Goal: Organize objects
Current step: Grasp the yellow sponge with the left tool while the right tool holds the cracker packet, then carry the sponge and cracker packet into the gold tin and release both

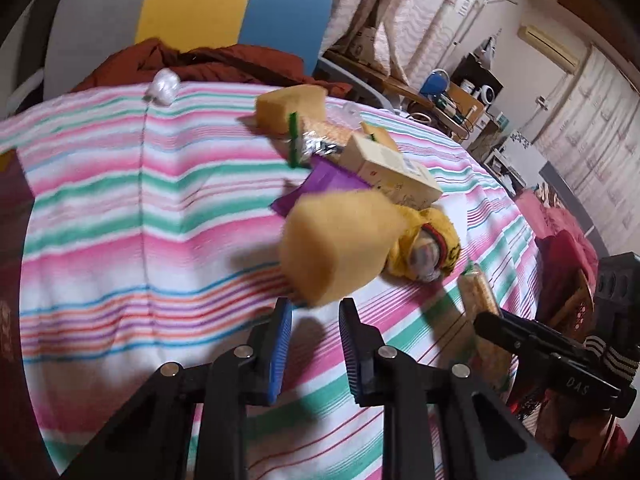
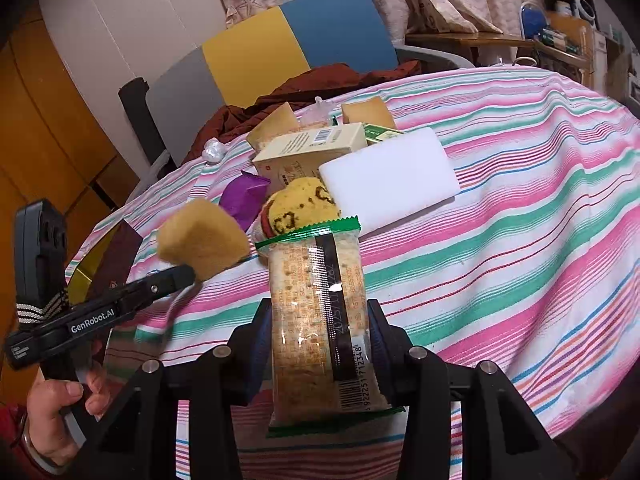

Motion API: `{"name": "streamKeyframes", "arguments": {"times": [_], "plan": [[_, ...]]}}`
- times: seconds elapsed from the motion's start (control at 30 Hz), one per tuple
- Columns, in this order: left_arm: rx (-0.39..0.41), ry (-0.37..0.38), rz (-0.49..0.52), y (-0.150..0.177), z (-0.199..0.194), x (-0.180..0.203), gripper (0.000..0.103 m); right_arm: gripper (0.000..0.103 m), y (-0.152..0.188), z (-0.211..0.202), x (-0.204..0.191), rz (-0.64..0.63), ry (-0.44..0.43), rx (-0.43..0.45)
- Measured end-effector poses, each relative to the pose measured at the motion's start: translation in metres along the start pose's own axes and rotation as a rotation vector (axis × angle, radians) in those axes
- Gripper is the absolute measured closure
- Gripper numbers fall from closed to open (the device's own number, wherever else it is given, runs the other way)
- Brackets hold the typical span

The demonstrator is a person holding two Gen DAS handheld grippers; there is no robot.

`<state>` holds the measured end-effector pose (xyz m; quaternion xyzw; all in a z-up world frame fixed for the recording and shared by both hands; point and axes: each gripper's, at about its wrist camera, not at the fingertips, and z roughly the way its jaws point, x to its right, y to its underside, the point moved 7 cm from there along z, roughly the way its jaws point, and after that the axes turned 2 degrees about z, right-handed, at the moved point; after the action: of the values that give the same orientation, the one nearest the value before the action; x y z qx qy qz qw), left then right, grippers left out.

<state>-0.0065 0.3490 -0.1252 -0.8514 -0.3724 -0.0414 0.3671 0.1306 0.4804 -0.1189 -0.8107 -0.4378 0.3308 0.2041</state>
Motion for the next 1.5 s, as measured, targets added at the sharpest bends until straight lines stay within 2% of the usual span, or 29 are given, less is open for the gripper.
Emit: {"name": "streamKeyframes", "arguments": {"times": [0.07,0.13,0.17,0.27,0.4,0.5,0.57,0.6,0.67,0.97,1.23,1.4,1.5], "plan": [[0.030,0.023,-0.008,-0.001,-0.007,0.000,0.079,0.058,0.000,-0.001,-0.001,-0.004,0.005,0.001],[0.058,0.006,-0.002,-0.005,-0.013,0.001,0.066,0.058,0.001,-0.001,-0.001,-0.002,0.005,-0.003],[0.067,0.004,0.005,-0.009,-0.016,0.003,0.052,0.058,0.001,0.000,0.000,-0.001,0.006,-0.007],[0.084,-0.036,0.074,-0.024,-0.017,0.009,0.047,0.058,0.002,0.002,0.001,0.011,-0.001,-0.017],[0.048,-0.070,0.179,-0.041,-0.004,0.018,0.037,0.058,0.003,0.003,0.000,0.014,-0.010,-0.022],[-0.001,-0.069,0.246,-0.045,0.012,0.024,0.037,0.058,0.005,0.005,0.000,0.018,-0.018,-0.031],[-0.029,-0.043,0.266,-0.041,0.020,0.028,0.039,0.058,0.006,0.006,0.000,0.022,-0.021,-0.038],[-0.024,-0.035,0.271,-0.039,0.020,0.030,0.045,0.058,0.007,0.007,0.001,0.023,-0.021,-0.040],[-0.007,-0.045,0.272,-0.033,0.016,0.031,0.047,0.058,0.007,0.007,0.001,0.022,-0.022,-0.039],[0.041,0.005,0.115,-0.021,-0.014,0.019,0.052,0.058,0.003,-0.001,-0.009,-0.002,-0.037,-0.020],[0.094,0.004,0.090,-0.006,-0.053,0.012,0.052,0.058,0.006,-0.005,-0.040,-0.055,-0.076,-0.044],[0.150,-0.006,0.036,-0.001,-0.091,-0.008,0.052,0.058,0.009,-0.002,-0.072,-0.085,-0.134,-0.070],[0.187,-0.024,0.000,0.001,-0.114,-0.024,0.052,0.058,0.009,0.002,-0.106,-0.138,-0.179,-0.075]]}}
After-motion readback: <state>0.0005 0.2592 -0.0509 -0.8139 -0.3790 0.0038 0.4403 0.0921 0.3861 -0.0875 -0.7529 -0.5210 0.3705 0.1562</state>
